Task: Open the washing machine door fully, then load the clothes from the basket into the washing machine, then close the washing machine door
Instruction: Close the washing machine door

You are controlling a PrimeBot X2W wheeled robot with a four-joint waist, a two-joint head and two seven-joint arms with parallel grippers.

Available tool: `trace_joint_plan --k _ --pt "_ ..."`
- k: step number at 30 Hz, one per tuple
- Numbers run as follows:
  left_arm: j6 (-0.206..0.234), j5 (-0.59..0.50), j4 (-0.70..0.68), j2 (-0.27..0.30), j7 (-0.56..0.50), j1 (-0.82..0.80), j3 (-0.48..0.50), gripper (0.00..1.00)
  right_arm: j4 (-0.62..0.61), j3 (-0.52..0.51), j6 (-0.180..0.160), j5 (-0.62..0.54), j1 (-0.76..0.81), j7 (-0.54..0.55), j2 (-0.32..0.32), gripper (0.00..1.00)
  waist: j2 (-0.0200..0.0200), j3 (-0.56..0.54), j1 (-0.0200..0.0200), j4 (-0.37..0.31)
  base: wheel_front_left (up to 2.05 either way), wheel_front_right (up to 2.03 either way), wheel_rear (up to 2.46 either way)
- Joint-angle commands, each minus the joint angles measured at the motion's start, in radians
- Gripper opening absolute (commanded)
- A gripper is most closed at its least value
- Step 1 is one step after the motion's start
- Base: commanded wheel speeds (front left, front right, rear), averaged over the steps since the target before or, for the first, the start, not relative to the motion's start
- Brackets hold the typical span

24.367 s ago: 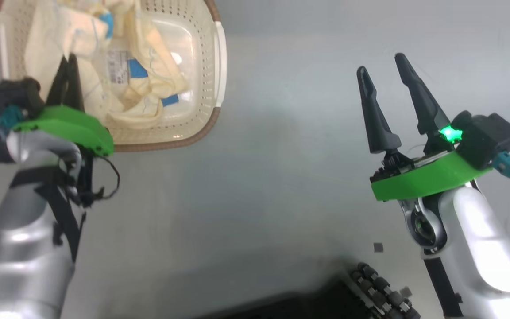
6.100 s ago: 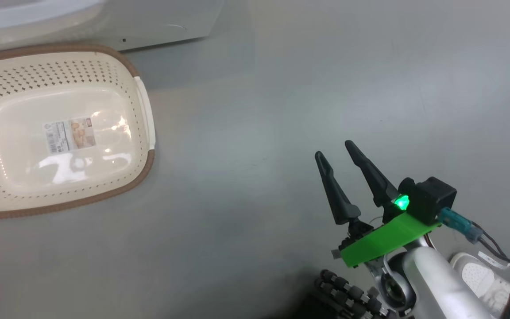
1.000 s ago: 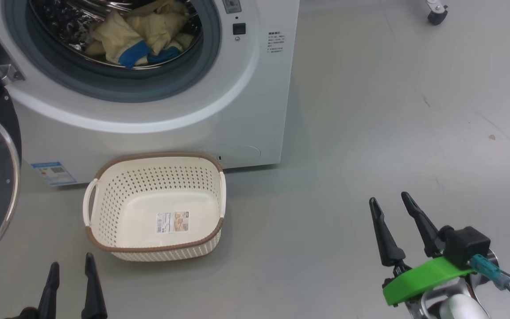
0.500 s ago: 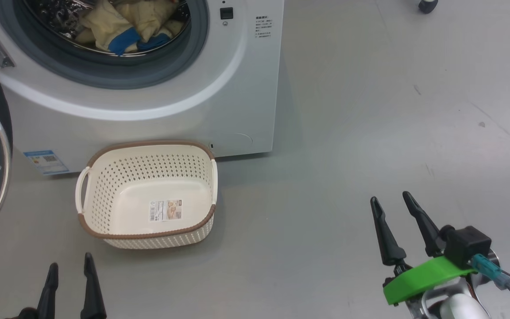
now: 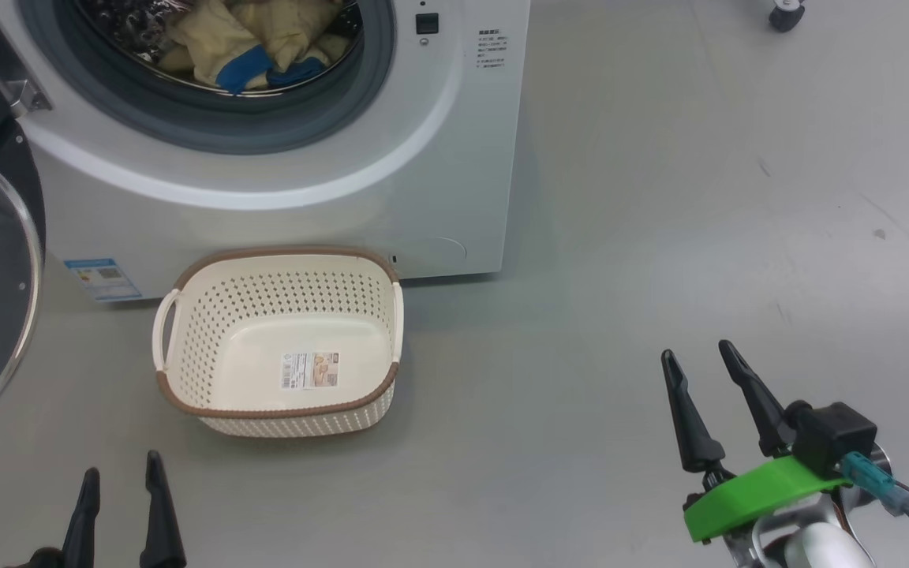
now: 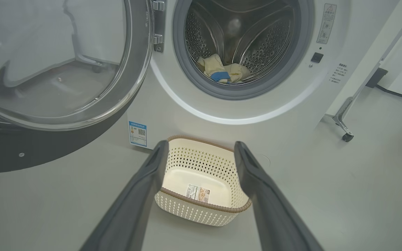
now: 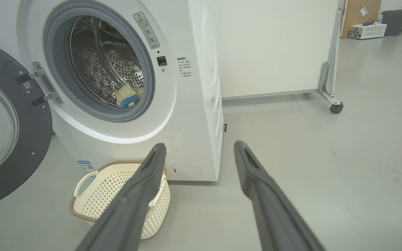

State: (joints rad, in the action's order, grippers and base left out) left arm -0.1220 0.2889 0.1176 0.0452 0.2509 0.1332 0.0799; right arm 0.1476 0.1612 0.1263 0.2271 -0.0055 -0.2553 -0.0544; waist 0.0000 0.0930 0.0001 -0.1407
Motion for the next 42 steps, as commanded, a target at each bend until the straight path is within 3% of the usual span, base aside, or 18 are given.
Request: trace_joint_plan --k 1,27,42 --pt "0.007 -0.013 -0.031 0.005 0.011 -0.029 0.040 1.00 -0.033 0.017 0.004 -0.007 -0.036 -0.006 -0.005 1.00 0.0000 -0.001 -0.0001 0.010 0.00 0.00 0.00" --pt "0.083 -0.001 -0.067 0.005 0.011 -0.021 0.047 1.00 -0.042 0.026 0.004 -0.014 -0.057 -0.006 -0.051 1.00 0.0000 -0.011 -0.0001 0.353 0.00 0.00 0.00" --pt "0.104 0.015 -0.076 0.005 0.011 -0.010 0.046 1.00 -0.037 0.036 0.004 -0.011 -0.059 -0.006 -0.060 1.00 0.0000 -0.015 -0.0001 0.471 0.00 0.00 0.00"
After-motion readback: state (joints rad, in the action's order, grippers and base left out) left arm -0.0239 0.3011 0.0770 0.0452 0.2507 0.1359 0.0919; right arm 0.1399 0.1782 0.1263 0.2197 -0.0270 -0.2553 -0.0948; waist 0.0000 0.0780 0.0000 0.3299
